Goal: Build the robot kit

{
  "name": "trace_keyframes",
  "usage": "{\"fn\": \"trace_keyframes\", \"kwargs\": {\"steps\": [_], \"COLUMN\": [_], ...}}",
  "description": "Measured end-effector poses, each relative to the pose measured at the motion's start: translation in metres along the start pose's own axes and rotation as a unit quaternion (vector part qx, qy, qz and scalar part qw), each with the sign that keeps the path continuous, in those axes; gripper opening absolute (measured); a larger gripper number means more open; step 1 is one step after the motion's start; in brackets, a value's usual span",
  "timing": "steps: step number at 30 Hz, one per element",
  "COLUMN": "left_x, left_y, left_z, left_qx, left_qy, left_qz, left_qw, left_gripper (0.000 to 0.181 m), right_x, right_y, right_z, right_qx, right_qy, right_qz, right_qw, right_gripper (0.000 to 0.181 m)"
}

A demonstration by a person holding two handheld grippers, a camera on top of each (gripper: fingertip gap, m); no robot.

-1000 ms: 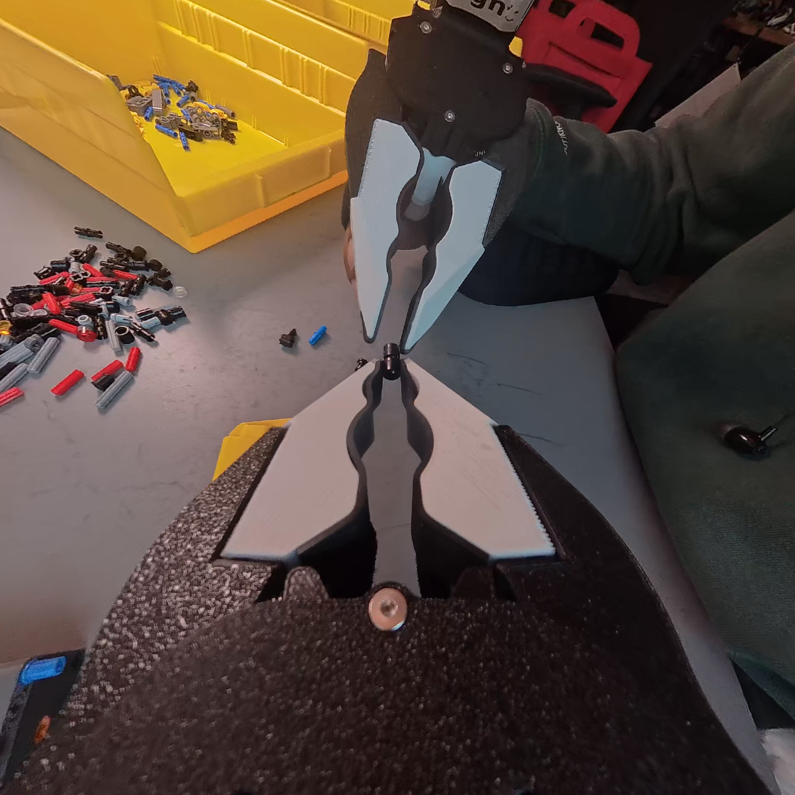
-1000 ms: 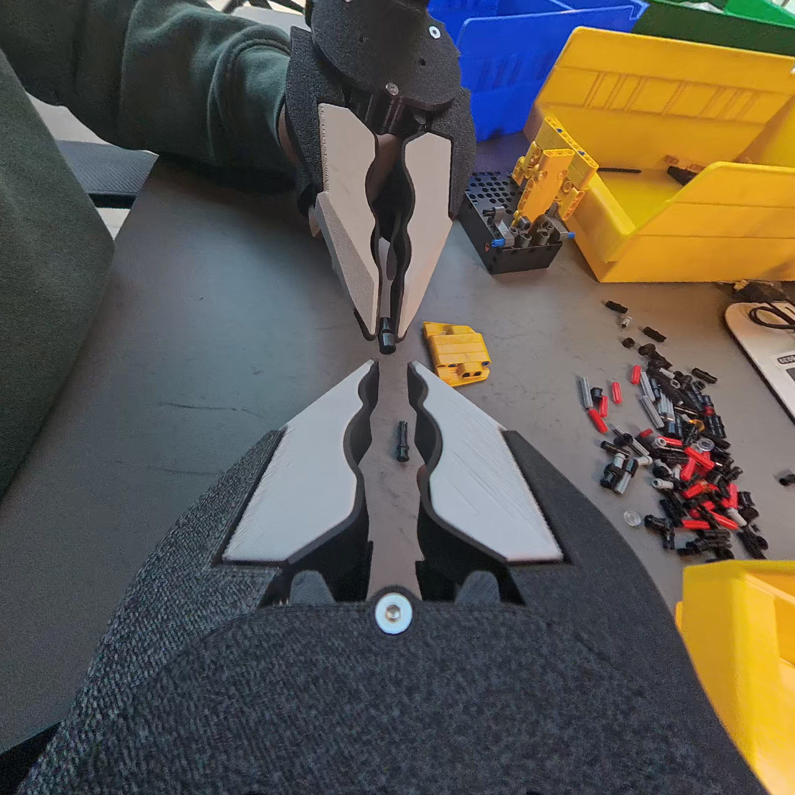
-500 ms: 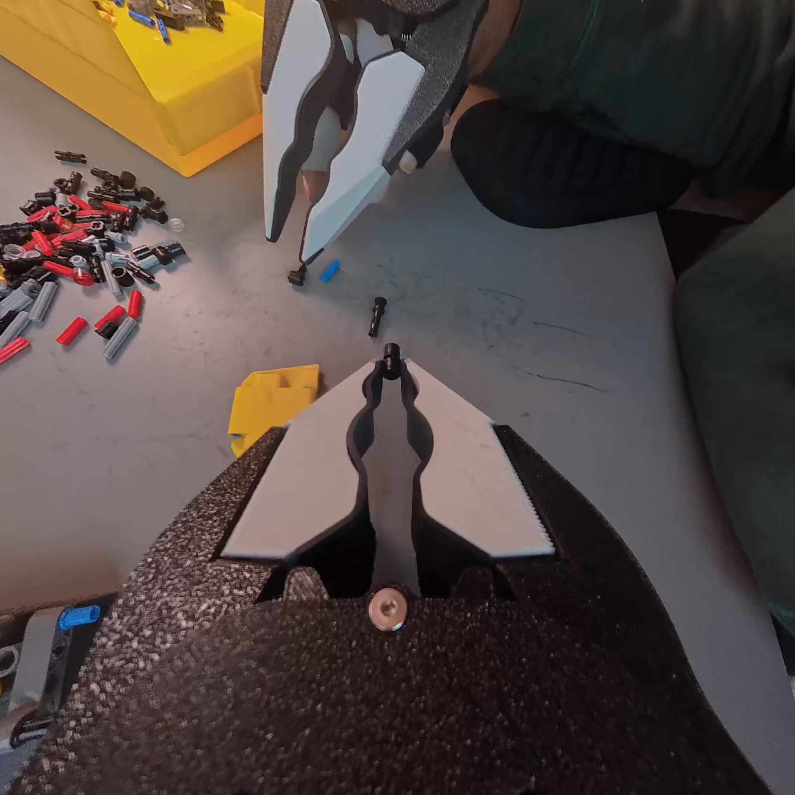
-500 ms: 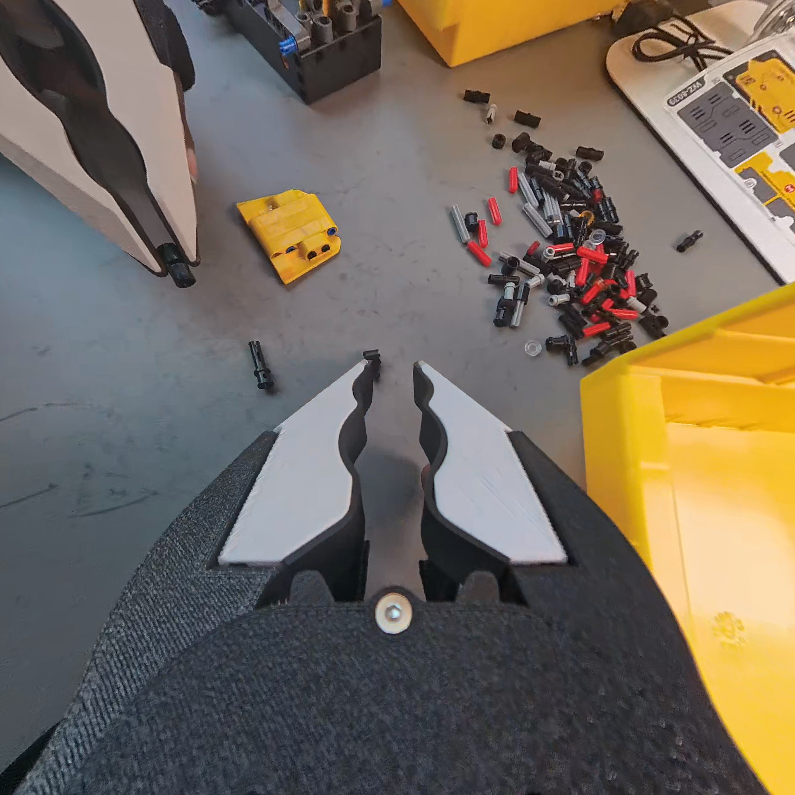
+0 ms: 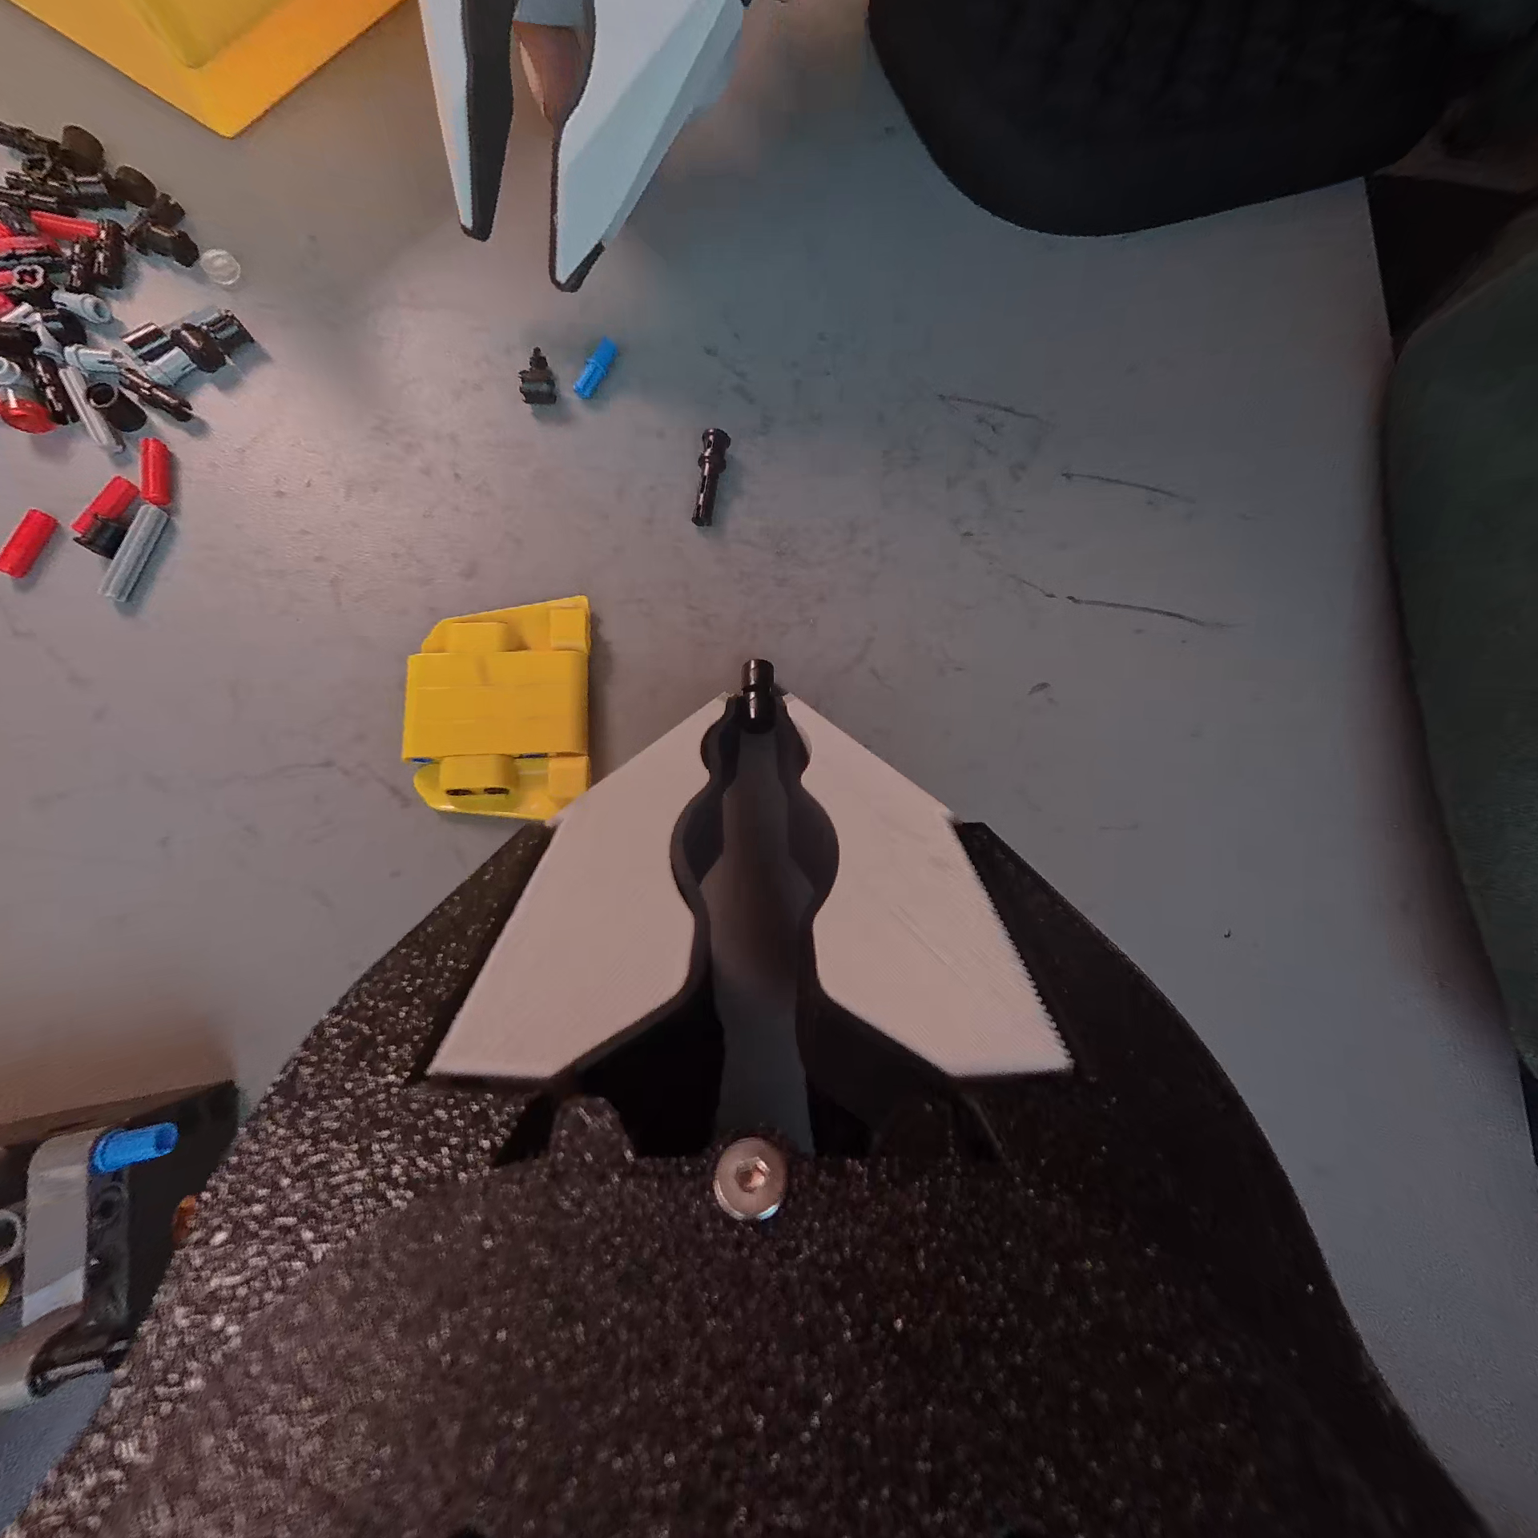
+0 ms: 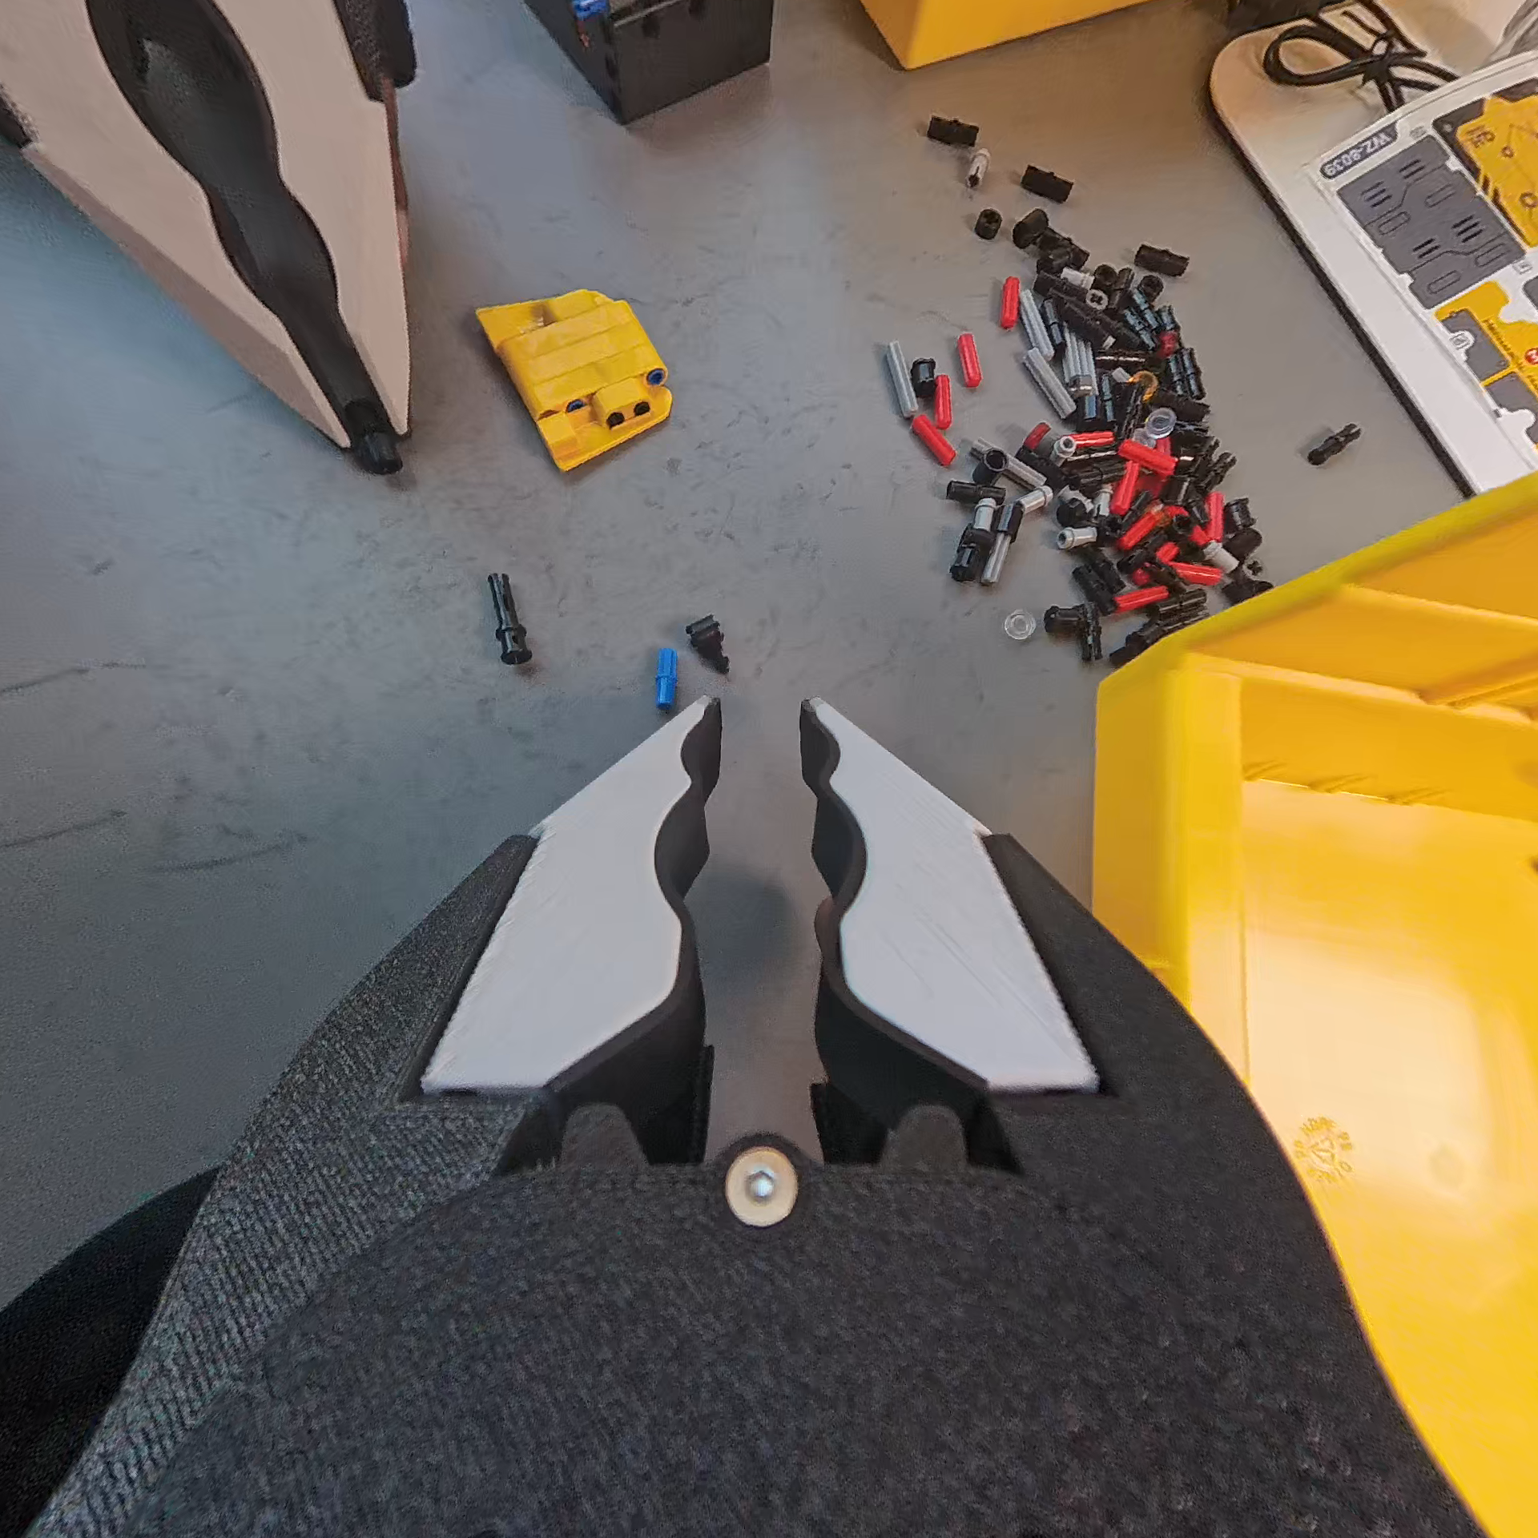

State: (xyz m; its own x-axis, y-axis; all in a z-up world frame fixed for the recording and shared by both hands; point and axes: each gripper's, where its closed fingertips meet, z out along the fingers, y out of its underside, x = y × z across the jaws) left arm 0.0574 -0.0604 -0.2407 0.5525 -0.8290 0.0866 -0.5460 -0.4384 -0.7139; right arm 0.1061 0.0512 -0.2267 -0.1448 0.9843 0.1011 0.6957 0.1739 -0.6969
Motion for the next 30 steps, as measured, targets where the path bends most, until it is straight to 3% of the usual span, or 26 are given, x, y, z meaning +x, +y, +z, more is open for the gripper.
{"fn": "trace_keyframes", "kwargs": {"steps": [6, 15, 23, 30], "left_x": [-0.003, -0.005, -0.015, -0.015], "left_y": [-0.003, -0.036, -0.045, -0.044], "left_z": [-0.002, 0.007, 0.038, 0.044], "left_qx": [0.008, 0.068, 0.022, -0.004], "left_qy": [-0.004, -0.023, -0.049, -0.063], "left_qz": [-0.006, -0.009, 0.021, 0.045], "left_qw": [1.0, 0.997, 0.998, 0.997], "left_gripper": [0.02, 0.016, 0.019, 0.008], "right_x": [-0.012, -0.032, -0.03, -0.028], "right_y": [0.009, 0.002, 0.003, 0.002], "right_z": [-0.004, 0.007, 0.01, 0.011], "right_qx": [-0.007, -0.009, -0.01, -0.008], "right_qy": [-0.032, -0.057, -0.058, -0.056], "right_qz": [-0.033, -0.061, -0.049, -0.041], "right_qw": [0.999, 0.996, 0.997, 0.998], "right_gripper": [0.018, 0.016, 0.016, 0.013]}}
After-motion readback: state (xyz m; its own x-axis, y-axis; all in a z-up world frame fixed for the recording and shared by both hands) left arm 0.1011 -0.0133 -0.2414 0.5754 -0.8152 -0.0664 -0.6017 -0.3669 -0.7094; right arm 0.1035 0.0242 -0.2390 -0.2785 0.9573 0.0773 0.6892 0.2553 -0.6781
